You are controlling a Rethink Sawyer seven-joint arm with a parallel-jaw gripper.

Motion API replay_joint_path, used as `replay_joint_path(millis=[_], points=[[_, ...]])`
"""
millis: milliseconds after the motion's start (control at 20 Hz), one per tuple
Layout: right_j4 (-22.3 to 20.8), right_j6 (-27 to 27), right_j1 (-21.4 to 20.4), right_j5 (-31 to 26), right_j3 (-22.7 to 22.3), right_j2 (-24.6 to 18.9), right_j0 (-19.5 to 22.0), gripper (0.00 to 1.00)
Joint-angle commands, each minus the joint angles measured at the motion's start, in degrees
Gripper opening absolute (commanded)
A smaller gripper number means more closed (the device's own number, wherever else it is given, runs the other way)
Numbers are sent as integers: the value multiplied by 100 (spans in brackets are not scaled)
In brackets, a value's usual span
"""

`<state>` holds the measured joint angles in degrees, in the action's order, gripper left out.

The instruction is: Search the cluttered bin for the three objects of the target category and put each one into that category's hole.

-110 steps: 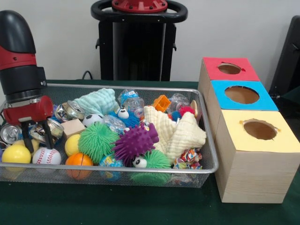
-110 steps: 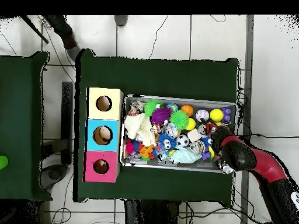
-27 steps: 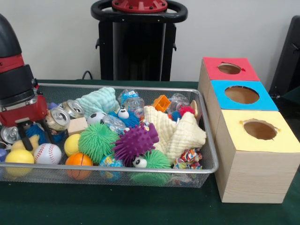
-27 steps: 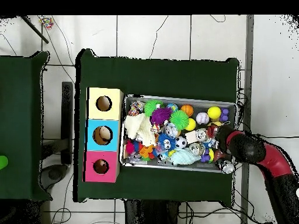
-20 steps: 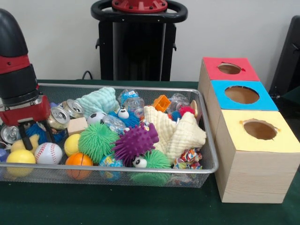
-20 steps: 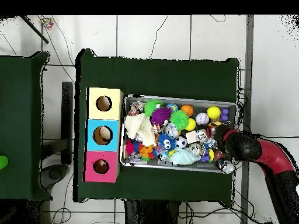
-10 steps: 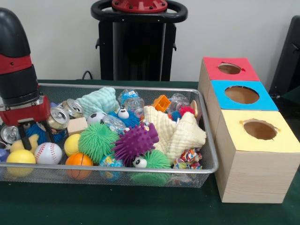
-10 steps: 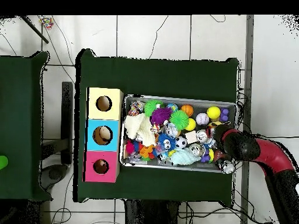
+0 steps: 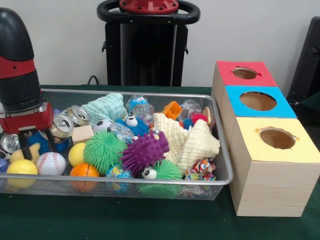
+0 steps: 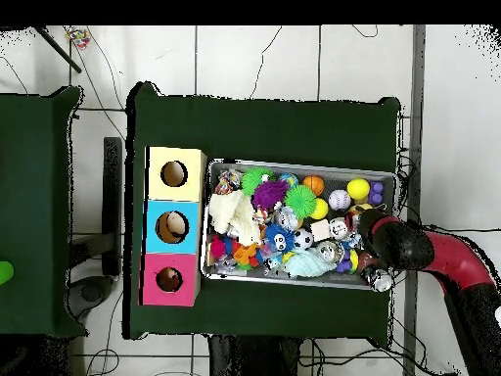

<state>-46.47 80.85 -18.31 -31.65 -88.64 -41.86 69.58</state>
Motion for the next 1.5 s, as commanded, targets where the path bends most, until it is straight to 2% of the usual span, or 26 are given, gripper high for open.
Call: replay_joint_path(millis=[50, 250, 650, 800, 1050, 1100, 1500], points=[[-1502, -193, 314, 988, 1324, 1253, 224, 100], [-1523, -626, 463, 1061, 1424, 936, 419, 100], [-1340, -1906, 792, 583, 1808, 284, 780, 100], [-1334, -2023, 850, 482, 1908, 182, 822, 100], [-1349, -1673, 788, 398, 1858, 294, 767, 100], [-1338, -1584, 767, 369, 1830, 333, 754, 0], [-1123, -1309, 688, 200, 1561, 441, 749, 0]])
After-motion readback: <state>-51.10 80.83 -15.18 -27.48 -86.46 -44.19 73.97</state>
